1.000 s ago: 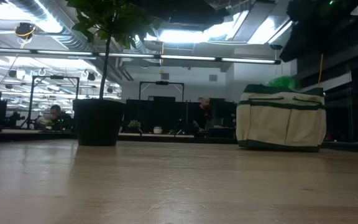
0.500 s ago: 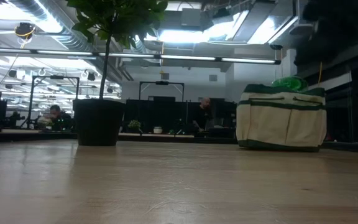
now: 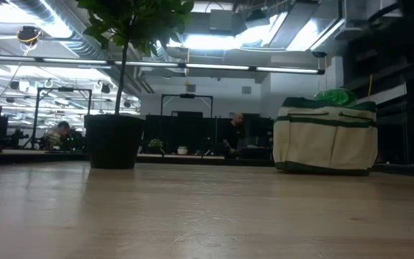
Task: Pick & Place Garden tools in Gardening bag
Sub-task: Return to Home Position
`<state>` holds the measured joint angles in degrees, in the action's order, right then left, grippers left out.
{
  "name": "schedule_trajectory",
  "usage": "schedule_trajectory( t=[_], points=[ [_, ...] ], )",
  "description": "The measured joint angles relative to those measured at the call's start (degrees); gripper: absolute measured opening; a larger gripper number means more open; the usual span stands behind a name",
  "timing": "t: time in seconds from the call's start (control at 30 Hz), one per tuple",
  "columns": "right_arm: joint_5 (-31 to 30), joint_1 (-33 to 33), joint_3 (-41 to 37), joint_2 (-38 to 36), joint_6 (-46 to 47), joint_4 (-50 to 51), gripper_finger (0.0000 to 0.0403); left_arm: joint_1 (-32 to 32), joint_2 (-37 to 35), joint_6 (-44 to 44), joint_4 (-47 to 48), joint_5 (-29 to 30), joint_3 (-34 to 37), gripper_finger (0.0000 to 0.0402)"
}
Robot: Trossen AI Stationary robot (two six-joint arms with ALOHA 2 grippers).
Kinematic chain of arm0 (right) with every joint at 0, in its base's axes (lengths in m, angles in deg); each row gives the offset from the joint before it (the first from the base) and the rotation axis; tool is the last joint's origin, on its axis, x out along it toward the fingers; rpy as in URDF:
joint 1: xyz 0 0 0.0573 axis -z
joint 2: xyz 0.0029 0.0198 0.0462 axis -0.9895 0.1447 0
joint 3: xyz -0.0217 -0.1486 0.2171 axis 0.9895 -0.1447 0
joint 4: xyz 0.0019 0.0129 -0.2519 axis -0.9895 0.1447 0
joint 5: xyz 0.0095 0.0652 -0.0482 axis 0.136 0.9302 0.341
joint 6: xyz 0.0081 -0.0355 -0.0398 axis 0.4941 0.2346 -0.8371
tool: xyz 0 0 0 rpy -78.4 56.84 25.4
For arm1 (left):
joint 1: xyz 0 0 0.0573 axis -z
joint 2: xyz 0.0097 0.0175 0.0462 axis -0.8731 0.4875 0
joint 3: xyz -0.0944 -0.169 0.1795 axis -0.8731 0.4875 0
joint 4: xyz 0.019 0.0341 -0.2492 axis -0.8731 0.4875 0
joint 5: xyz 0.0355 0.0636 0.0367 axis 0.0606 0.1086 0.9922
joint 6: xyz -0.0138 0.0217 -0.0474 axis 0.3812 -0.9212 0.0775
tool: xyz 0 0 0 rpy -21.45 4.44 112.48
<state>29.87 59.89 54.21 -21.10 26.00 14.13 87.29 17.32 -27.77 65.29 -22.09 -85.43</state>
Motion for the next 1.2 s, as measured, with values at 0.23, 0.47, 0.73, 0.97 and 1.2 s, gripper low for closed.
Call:
schedule_trajectory(
  t=[0.23, 0.47, 0.73, 0.97, 1.2],
  points=[
    [9.25, 2.15, -3.64, 0.02, -1.87, -8.28, 0.0093, 0.82, -0.86, 0.00, 0.52, -0.31, 0.56, 0.0239],
    [9.16, 3.48, -3.81, 0.02, -2.11, -7.85, 0.0093, 0.82, -0.84, 0.00, 0.60, -0.84, 0.56, 0.0239],
    [5.96, 3.80, -3.81, 0.02, -1.39, -7.65, 0.0093, 0.82, -0.84, 0.00, 0.60, -0.86, 0.56, 0.0239],
    [5.95, 3.80, -3.81, 0.02, -1.21, -7.60, 0.0093, 0.82, -0.84, 0.00, 0.58, -0.89, 0.56, 0.0239],
    [5.93, 3.80, -3.81, 0.02, -1.21, -7.60, 0.0093, 0.82, -0.82, 0.00, 0.58, -0.89, 0.56, 0.0239]
  ],
)
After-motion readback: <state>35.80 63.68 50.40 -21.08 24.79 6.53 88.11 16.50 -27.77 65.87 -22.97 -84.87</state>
